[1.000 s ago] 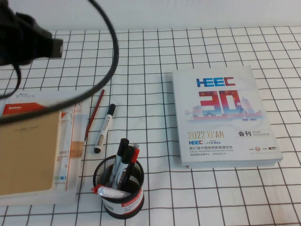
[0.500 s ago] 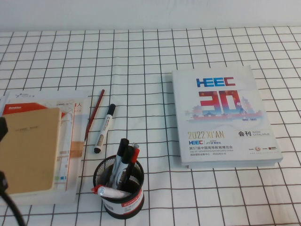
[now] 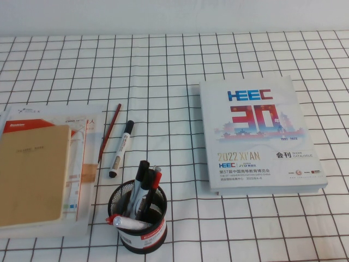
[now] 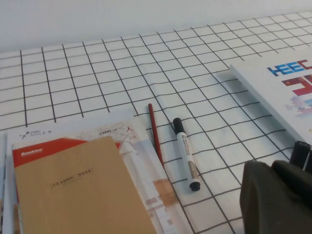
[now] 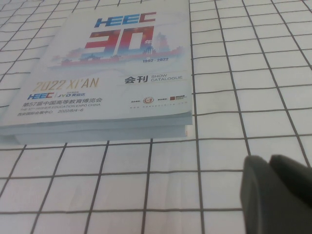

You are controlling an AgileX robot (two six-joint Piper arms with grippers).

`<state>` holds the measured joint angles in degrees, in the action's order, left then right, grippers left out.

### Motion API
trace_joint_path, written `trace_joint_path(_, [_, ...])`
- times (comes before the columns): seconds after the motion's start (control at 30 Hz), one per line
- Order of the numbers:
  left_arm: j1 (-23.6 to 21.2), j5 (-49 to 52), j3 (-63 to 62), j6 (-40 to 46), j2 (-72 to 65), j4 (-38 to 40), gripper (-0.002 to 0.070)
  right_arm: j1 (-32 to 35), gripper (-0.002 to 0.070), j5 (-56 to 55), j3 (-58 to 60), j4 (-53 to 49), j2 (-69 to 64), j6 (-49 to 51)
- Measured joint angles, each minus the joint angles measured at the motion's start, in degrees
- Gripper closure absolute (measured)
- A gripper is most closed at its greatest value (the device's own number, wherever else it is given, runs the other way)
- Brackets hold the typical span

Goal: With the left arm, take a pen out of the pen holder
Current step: 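Take a marker out of the pen holder and lay it on the table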

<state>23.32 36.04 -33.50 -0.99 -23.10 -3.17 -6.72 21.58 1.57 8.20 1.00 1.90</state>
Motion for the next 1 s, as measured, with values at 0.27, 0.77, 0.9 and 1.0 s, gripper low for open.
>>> trace_joint_path(0.27, [-5.41, -12.90, 9.21, 1.78, 4.84, -1.08, 0.0678, 0.00, 0.0692, 0.00, 0.00, 0.00, 0.00, 0.00])
trace_joint_path(0.77, [-19.40, -29.63, 30.89, 2.82, 23.48, 3.17, 0.0678, 0.00, 0.0691, 0.00, 0.00, 0.00, 0.00, 0.00])
trace_joint_path(0.9, [-19.50, -30.97, 34.33, 2.86, 23.48, 3.17, 0.0678, 0.00, 0.0691, 0.00, 0.00, 0.00, 0.00, 0.00])
trace_joint_path(1.0, [-19.50, -31.08, 34.90, 2.86, 23.48, 3.17, 0.0678, 0.00, 0.0691, 0.00, 0.00, 0.00, 0.00, 0.00])
